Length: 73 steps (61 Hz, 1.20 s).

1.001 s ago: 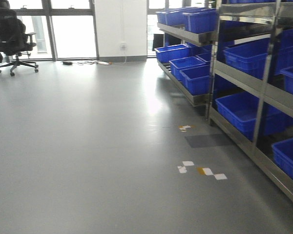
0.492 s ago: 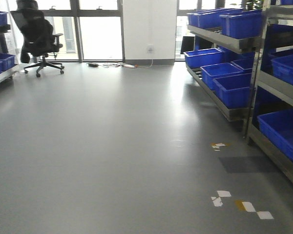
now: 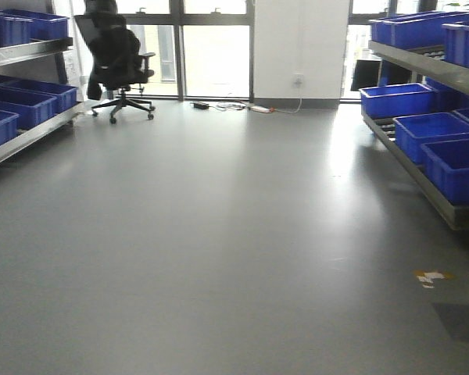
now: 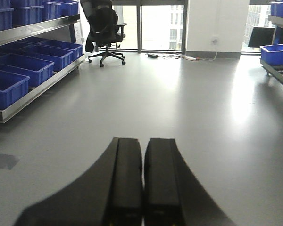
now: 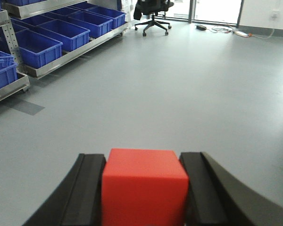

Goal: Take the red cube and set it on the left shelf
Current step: 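Drive the base away from the table holding the red cube, then drive the base up to the shelving rack of blue crates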

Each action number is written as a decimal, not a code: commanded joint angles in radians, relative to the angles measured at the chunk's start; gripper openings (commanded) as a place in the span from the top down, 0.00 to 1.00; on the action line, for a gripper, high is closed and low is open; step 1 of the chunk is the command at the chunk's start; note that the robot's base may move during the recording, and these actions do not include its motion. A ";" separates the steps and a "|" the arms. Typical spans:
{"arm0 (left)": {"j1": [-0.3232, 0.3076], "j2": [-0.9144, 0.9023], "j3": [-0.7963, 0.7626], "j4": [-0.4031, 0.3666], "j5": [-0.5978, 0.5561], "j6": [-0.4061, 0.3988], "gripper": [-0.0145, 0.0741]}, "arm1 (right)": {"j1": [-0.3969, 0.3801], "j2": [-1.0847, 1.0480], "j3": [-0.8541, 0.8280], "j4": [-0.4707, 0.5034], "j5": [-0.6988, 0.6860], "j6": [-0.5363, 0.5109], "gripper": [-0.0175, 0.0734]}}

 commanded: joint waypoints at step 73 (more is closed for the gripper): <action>-0.006 -0.015 0.023 -0.007 -0.087 -0.001 0.72 | -0.001 0.007 -0.024 -0.015 -0.083 -0.007 0.72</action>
